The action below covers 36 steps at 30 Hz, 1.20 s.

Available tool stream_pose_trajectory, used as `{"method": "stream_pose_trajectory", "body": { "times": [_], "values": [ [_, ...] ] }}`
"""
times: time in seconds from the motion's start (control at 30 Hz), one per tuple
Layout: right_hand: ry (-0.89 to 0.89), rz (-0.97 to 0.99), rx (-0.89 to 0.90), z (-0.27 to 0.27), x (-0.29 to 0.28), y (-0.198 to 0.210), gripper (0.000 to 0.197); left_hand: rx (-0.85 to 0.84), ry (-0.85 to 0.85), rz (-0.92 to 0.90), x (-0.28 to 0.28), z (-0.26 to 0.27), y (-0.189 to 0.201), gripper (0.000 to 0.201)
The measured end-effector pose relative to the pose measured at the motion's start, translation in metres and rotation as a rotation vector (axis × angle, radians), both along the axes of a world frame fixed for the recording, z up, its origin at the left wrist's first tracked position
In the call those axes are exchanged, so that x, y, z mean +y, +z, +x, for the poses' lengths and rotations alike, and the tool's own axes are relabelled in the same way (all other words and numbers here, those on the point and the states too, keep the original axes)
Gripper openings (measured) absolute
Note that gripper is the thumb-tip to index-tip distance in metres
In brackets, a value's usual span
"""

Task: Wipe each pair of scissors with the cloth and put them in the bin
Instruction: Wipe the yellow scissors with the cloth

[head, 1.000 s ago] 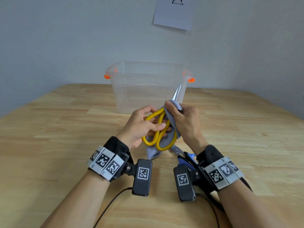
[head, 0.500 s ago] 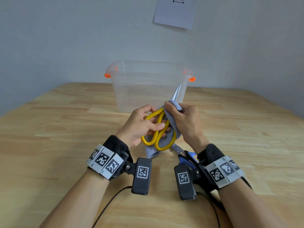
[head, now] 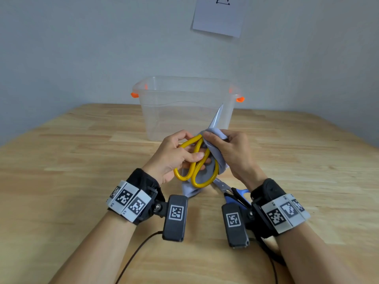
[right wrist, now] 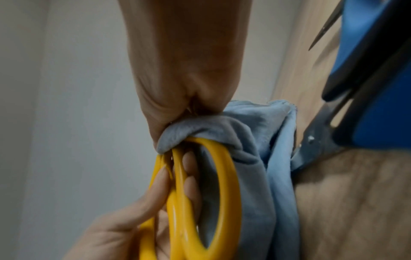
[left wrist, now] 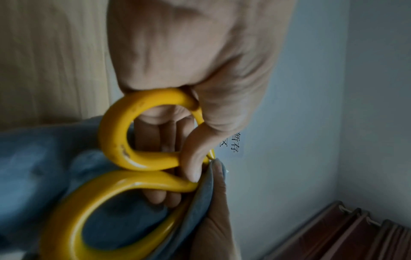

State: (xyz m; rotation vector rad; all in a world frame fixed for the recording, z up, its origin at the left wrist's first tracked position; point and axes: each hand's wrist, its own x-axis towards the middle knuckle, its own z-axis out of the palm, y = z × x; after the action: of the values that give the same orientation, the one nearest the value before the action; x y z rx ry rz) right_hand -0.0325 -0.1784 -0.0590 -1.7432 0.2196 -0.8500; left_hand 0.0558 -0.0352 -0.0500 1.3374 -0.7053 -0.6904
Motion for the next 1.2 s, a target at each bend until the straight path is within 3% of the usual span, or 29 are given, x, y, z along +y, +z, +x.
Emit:
{"method": "stream_pose_trajectory", "body": {
  "times": [0.17, 0.53, 0.67, 0.77, 0.87, 0.97, 1.03, 1.2],
  "values": [
    [-0.196, -0.134, -0.001, 0.005, 0.001, -0.002, 0.054, -0.069, 0.015, 0.017, -0.004, -0.006, -0.001, 0.032],
    [-0.227, -0.069, -0.01, 0.006, 0.003, -0.002, 0.067, -0.073, -0.007, 0.008, 0.0, -0.005, 0.001, 0.027],
    [-0.123, 0.11, -0.003, 0.006, 0.001, -0.002, 0.047, -0.054, 0.027, 0.011, 0.001, -0.003, 0.004, 0.026],
    [-0.141, 0.209, -0.011, 0.003, -0.005, -0.001, 0.043, 0.004, 0.069, -0.027, 0.002, 0.001, 0.006, 0.028],
    [-0.163, 0.205, -0.026, 0.001, -0.011, 0.0, 0.035, 0.033, 0.1, -0.061, 0.004, 0.003, 0.008, 0.029],
    [-0.15, 0.132, 0.005, 0.002, -0.014, 0.0, 0.011, 0.036, 0.091, -0.059, 0.004, 0.004, 0.007, 0.029],
    [-0.17, 0.11, 0.037, 0.004, -0.017, -0.001, 0.021, 0.034, 0.088, -0.057, 0.004, 0.003, 0.007, 0.029],
    [-0.173, 0.126, 0.046, -0.001, -0.014, 0.004, 0.016, 0.034, 0.103, -0.062, 0.004, 0.003, 0.007, 0.031]
  ]
}}
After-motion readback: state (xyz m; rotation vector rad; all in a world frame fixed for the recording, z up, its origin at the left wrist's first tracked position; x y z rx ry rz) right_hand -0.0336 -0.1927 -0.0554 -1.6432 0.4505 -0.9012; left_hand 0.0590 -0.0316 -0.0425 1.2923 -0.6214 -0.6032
